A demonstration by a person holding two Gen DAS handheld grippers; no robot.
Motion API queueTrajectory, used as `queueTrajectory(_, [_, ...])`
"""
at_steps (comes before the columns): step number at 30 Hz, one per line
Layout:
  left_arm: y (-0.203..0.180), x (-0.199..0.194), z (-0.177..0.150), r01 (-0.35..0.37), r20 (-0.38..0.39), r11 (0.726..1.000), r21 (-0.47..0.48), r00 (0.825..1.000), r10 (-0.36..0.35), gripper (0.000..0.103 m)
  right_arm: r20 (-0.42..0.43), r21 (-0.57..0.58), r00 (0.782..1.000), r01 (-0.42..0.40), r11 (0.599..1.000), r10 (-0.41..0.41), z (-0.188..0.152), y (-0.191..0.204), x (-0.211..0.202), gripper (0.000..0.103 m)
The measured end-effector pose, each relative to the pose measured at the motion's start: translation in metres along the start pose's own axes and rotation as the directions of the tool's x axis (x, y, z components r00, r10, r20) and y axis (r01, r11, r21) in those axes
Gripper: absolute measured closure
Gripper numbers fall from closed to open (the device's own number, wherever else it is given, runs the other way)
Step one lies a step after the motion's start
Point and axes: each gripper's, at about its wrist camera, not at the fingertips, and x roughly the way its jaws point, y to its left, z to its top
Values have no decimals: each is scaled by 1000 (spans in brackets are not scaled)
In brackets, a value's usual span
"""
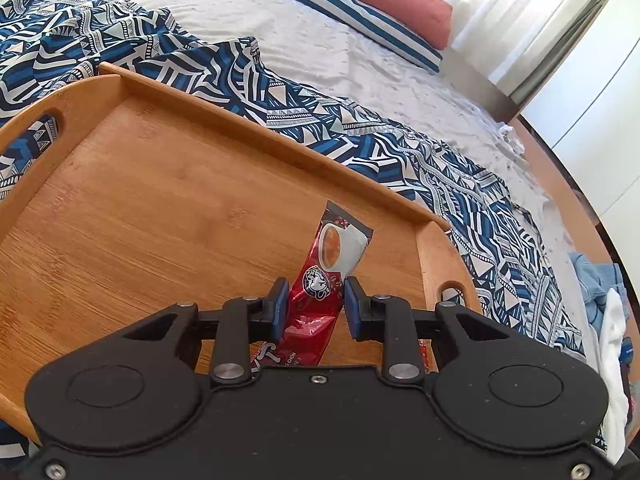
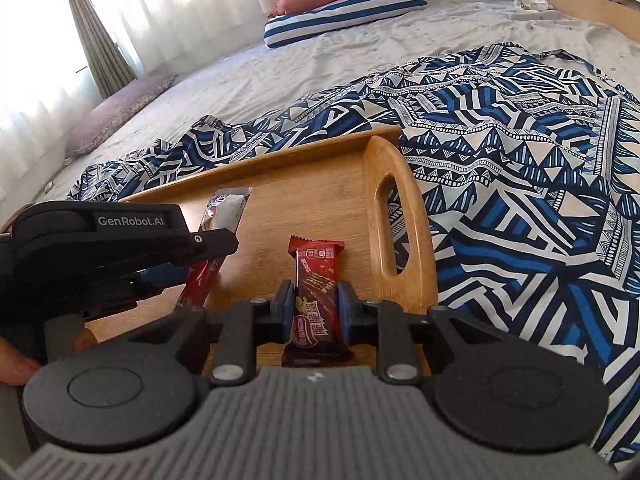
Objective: Organize snacks
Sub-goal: 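Carry both snacks onto the wooden tray and open both tools to release them, then withdraw both open tools from the tray back to the snack pile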
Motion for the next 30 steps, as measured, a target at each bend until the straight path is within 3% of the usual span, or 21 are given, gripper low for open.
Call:
queueTrajectory(7, [-3, 0, -1, -8, 0, 999, 32, 1000, 8, 75, -1, -5, 1000, -2, 1000, 2, 0, 0, 0, 75])
queueTrajectory(13, [-7, -3, 0, -28, -6, 997, 70, 1000, 29, 75, 1, -15, 1000, -3, 1000, 3, 1, 3, -1, 67])
queueTrajectory(16, [-7, -8, 0, -37, -6, 995, 91, 999, 38, 58, 4, -21, 1000, -4, 1000, 4, 1, 4, -4, 67])
queueTrajectory(19, [-9, -20, 1, -55, 11, 990, 131, 999, 54, 53, 7, -23, 1000, -1, 1000, 1, 1, 4, -9, 66])
queueTrajectory(21, [-10, -30, 1, -65, 26, 984, 163, 998, 62, 40, 13, -27, 1000, 1, 1000, -1, 1, 4, -14, 66])
queueTrajectory(24, [-10, -51, -2, -72, 57, 975, 208, 996, 62, 25, 30, -48, 999, 13, 999, -12, 0, 6, -24, 51])
queueTrajectory(30, [-4, -94, -17, -83, 102, 950, 300, 993, 54, 18, 68, -101, 997, 40, 994, -33, -5, 16, -48, 45])
